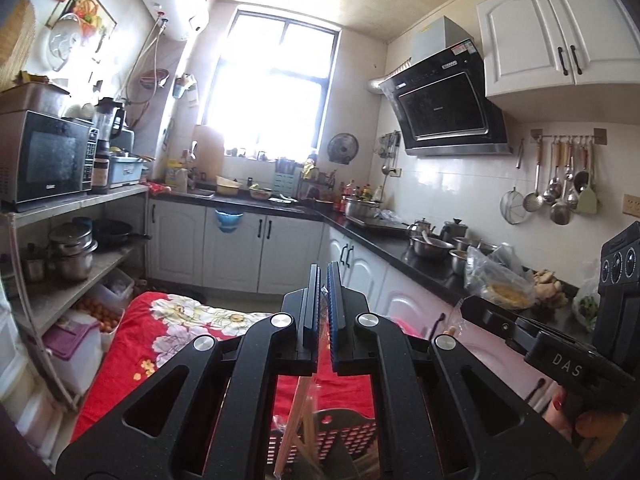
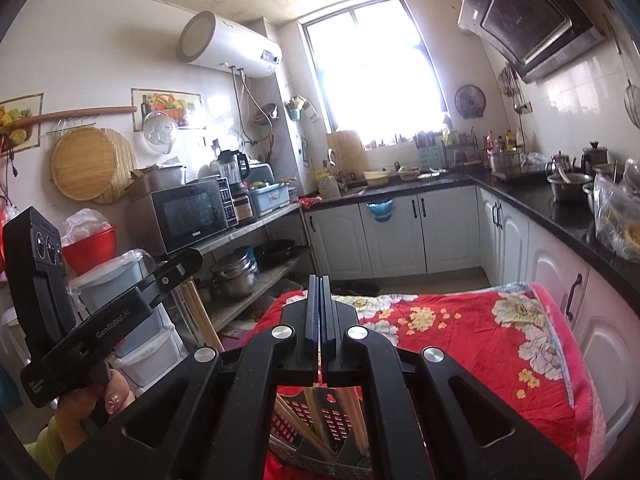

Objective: Organize utensils
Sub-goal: 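Lower the chopsticks into the black caddy and open both tools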

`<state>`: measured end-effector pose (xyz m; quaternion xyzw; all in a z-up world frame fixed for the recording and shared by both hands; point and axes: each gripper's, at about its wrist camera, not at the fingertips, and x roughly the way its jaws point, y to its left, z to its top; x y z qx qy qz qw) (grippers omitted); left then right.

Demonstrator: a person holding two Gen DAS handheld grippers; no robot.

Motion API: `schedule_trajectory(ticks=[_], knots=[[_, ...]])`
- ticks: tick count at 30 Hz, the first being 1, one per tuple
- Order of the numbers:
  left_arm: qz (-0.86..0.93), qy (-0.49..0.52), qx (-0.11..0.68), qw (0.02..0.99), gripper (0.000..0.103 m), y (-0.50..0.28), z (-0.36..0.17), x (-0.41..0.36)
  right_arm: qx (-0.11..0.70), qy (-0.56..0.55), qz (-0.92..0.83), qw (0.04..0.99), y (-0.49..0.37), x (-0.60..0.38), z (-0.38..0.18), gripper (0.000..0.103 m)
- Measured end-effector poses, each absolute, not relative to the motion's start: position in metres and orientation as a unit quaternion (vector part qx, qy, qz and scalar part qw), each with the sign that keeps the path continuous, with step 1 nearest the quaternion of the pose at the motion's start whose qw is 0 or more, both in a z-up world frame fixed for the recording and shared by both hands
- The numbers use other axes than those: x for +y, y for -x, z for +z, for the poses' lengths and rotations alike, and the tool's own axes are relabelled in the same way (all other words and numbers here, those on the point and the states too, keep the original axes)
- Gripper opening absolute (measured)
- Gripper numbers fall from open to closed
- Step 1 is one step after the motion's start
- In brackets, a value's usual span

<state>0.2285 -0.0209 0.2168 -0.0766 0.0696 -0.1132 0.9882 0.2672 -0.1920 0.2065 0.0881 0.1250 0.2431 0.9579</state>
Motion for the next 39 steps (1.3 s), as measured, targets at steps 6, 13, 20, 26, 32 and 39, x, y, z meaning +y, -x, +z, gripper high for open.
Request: schedule_trajectory(ticks=[6,13,20,26,32,39], knots=[[-0.104,0.078,0.076,0.989,0.002,-0.244,0.197,-0.019,0.144,-0.088,0.238,0.956,-0.278,-0.191,0.189,0.001],[-0.108,0.087,0.09,0.986,0.002,-0.256,0.168,-0.015,0.173,-0.091,0.228,0.954,-0.281,-0.198,0.166,0.001],[-0.104,0.096,0.113,0.983,0.002,-0.259,0.148,-0.008,0.187,-0.101,0.218,0.953,-0.273,-0.209,0.151,0.001],[-0.101,0.109,0.134,0.98,0.002,-0.255,0.136,-0.002,0.197,-0.102,0.211,0.952,-0.264,-0.217,0.14,0.001],[-0.11,0.126,0.149,0.975,0.003,-0.244,0.13,0.003,0.201,-0.103,0.202,0.953,-0.257,-0.223,0.134,0.013],[-0.121,0.141,0.16,0.969,0.02,-0.226,0.127,0.009,0.196,-0.094,0.192,0.957,-0.242,-0.225,0.13,0.027]])
